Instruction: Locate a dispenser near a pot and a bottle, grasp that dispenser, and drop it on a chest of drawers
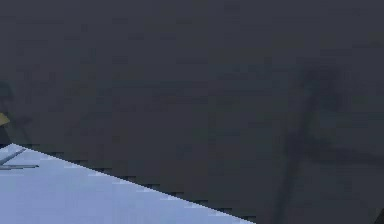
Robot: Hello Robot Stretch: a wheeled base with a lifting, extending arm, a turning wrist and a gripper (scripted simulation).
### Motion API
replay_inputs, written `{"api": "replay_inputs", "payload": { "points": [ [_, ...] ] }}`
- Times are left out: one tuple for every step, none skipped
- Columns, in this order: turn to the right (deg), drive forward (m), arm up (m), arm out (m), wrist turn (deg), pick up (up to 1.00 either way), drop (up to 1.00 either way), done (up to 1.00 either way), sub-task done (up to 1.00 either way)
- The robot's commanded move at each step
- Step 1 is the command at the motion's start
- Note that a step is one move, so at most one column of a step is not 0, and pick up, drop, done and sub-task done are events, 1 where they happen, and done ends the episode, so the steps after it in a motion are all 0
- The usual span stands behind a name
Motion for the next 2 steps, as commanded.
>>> {"api": "replay_inputs", "payload": {
  "points": [
    [0.0,0.0,0.0,-0.08,0.0,0.0,0.0,0.0,0.0],
    [0.0,0.0,0.0,0.0,0.0,0.0,0.0,1.0,0.0]
  ]
}}
